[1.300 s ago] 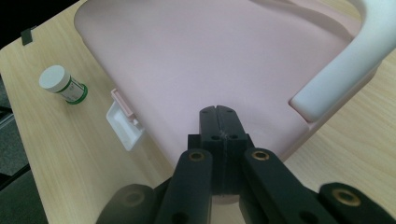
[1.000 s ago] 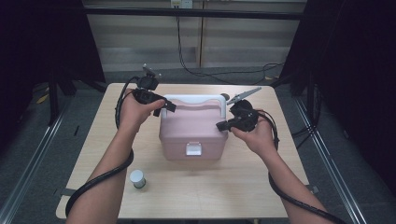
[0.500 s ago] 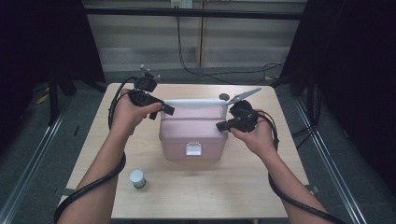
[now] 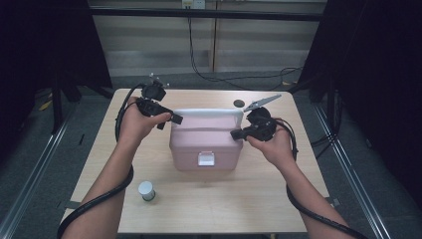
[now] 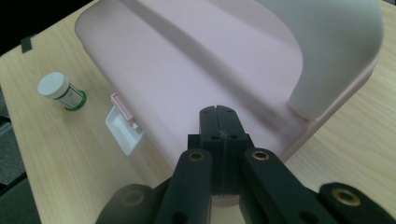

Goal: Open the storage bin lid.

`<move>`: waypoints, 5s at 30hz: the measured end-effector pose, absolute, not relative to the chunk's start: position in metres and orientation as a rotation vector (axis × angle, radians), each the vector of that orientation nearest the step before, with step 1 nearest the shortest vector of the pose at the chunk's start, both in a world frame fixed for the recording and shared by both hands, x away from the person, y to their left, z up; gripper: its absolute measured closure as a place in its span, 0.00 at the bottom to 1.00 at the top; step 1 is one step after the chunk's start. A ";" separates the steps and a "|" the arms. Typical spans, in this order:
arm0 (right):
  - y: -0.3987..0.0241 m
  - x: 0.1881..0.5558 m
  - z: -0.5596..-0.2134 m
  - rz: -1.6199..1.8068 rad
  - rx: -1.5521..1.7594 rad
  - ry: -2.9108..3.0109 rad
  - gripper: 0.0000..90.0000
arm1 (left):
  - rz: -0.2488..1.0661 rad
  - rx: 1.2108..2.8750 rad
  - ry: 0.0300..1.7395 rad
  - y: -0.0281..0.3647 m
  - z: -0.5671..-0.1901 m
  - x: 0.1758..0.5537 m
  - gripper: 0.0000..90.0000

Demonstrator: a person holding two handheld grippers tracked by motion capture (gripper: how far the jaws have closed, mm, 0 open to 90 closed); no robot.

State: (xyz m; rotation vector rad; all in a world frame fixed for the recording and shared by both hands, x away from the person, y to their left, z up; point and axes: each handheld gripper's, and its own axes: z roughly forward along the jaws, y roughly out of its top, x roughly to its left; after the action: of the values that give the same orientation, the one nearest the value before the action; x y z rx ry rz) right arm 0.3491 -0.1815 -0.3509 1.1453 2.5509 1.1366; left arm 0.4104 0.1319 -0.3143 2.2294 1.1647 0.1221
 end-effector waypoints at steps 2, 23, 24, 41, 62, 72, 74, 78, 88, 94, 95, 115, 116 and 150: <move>-0.181 0.349 -0.351 1.136 1.142 2.552 1.00 | 0.138 2.235 1.171 0.132 -0.316 0.411 0.39; -0.181 0.350 -0.350 1.136 1.141 2.559 1.00 | 0.161 2.231 1.181 0.118 -0.330 0.420 0.71; -0.181 0.350 -0.350 1.140 1.136 2.562 1.00 | 0.171 2.232 1.186 0.118 -0.330 0.420 0.75; -0.178 0.347 -0.350 1.145 1.125 2.577 1.00 | 0.169 2.287 1.155 0.121 -0.328 0.417 0.80; -0.179 0.343 -0.342 1.055 1.071 2.560 1.00 | 0.176 2.315 1.142 0.121 -0.321 0.427 0.80; -0.201 0.337 -0.337 1.029 1.088 2.519 1.00 | 0.182 2.294 1.151 0.123 -0.311 0.427 0.80; -0.207 0.337 -0.341 1.016 1.099 2.519 1.00 | 0.186 2.293 1.144 0.123 -0.308 0.428 0.80; -0.212 0.337 -0.348 1.003 1.116 2.535 1.00 | 0.184 2.291 1.145 0.123 -0.306 0.429 0.80; -0.203 0.340 -0.359 0.995 1.091 2.581 1.00 | 0.167 2.271 1.142 0.125 -0.304 0.433 0.80; -0.194 0.344 -0.364 1.002 1.063 2.595 1.00 | 0.160 2.258 1.146 0.126 -0.304 0.435 0.80; -0.191 0.344 -0.365 1.000 1.065 2.602 1.00 | 0.160 2.258 1.145 0.126 -0.304 0.435 0.80; -0.181 0.350 -0.370 1.024 1.053 2.590 1.00 | 0.159 2.220 1.123 0.131 -0.309 0.434 0.76; -0.181 0.350 -0.369 1.018 1.048 2.585 1.00 | 0.163 2.218 1.119 0.131 -0.309 0.433 0.73; -0.179 0.350 -0.345 1.033 1.042 2.554 1.00 | 0.132 2.154 1.172 0.181 -0.333 0.402 0.54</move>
State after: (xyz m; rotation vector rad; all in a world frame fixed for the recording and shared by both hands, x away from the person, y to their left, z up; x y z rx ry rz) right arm 0.3498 -0.1792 -0.3454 1.0419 2.5537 1.0329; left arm 0.4021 0.1813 -0.3326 2.1543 1.1717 0.1321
